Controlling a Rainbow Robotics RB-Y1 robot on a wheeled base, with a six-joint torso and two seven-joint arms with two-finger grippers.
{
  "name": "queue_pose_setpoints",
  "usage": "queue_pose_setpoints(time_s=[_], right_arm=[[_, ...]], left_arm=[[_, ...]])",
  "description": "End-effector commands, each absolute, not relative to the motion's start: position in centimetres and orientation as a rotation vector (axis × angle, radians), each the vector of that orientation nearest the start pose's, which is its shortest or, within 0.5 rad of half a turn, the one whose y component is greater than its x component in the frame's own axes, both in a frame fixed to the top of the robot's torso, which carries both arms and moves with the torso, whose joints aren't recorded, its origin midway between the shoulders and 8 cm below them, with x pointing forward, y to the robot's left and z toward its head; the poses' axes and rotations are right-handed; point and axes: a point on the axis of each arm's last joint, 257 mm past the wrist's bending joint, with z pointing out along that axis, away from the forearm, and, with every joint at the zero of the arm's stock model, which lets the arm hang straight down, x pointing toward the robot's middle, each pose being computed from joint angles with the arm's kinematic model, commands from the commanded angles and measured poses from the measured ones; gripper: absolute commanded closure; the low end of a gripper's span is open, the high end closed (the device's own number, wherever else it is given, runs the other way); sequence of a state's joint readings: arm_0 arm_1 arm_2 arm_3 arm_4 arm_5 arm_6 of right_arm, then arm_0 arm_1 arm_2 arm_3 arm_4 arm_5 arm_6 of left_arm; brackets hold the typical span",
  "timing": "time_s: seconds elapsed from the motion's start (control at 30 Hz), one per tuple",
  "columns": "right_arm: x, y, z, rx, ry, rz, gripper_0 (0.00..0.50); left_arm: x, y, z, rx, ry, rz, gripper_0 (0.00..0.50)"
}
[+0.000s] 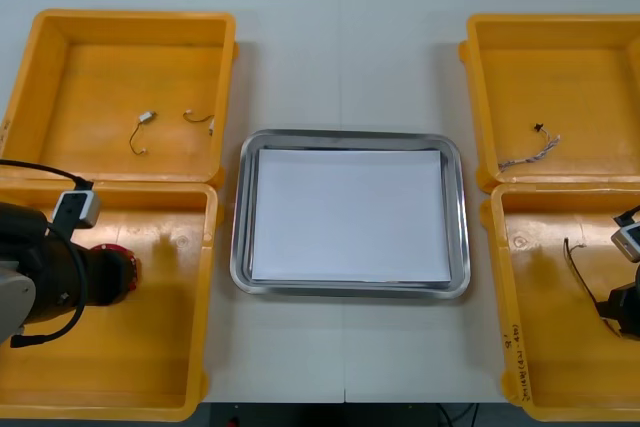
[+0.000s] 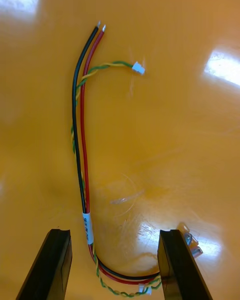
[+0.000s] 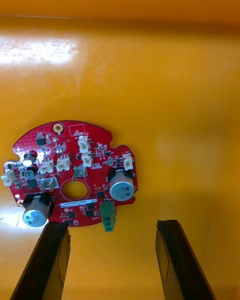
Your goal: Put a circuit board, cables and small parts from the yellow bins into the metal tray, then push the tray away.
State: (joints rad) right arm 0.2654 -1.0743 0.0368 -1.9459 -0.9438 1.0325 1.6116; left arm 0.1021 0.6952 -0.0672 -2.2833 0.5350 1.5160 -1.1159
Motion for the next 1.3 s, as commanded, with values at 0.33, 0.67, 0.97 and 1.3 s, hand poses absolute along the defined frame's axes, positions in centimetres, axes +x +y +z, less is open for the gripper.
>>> queue_pose_setpoints(time_s=[0.33, 0.67, 0.97, 1.3], right_arm=[[34.9, -40.0, -33.5, -0.445, 2.640, -0.047, 0.000], [35.1, -40.2, -34.3, -0.454, 2.626, -0.078, 0.000], [34.9, -39.8, -34.8, -0.449, 2.631, -0.072, 0.000], [34.9, -39.6, -34.9, -0.431, 2.635, -0.062, 0.280]], left_arm=[[34.6, 29.6, -30.5, -0.128, 2.621, -0.065, 0.000], [35.0, 30.0, -31.9, -0.114, 2.612, -0.052, 0.000], [33.9, 30.6, -32.8, -0.099, 2.617, -0.047, 0.000], [33.7, 30.8, -33.0, -0.095, 2.616, -0.044, 0.000]])
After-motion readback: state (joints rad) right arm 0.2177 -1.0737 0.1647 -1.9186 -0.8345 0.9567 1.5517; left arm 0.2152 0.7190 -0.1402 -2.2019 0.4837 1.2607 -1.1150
